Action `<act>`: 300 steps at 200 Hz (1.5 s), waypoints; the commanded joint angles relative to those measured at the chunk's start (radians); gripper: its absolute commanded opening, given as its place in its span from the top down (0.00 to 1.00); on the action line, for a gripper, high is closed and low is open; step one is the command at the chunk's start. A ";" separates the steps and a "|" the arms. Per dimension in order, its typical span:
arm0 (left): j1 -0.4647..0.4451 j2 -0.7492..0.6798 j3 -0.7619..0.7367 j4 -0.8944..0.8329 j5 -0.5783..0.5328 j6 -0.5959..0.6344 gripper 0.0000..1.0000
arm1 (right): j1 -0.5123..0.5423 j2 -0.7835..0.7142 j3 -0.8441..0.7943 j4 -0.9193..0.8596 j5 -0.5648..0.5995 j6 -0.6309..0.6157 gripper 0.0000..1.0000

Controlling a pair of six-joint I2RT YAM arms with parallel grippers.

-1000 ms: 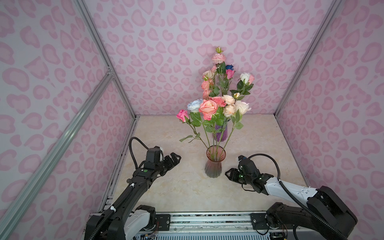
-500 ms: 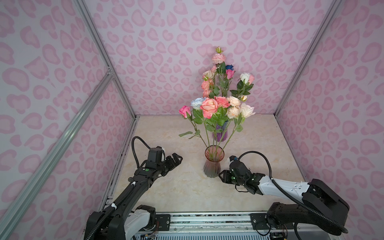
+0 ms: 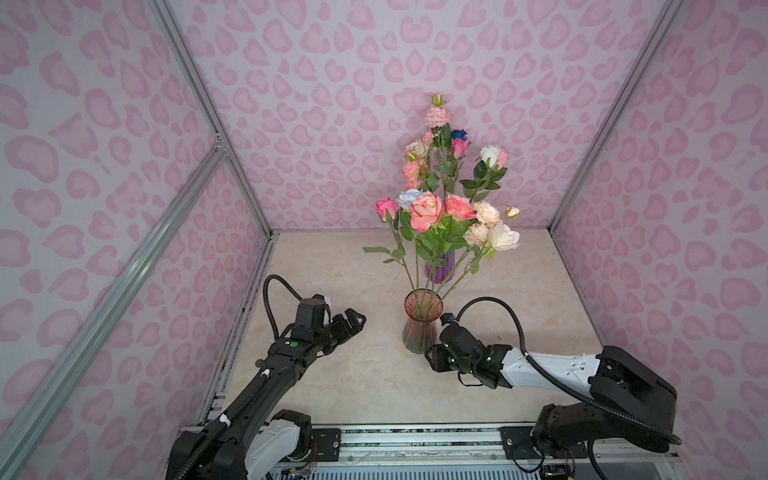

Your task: Arrange the flowers into the vase

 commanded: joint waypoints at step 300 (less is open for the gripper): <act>-0.415 0.482 0.887 -0.673 -0.209 0.023 0.48 | 0.080 0.099 0.005 0.178 0.072 -0.071 0.56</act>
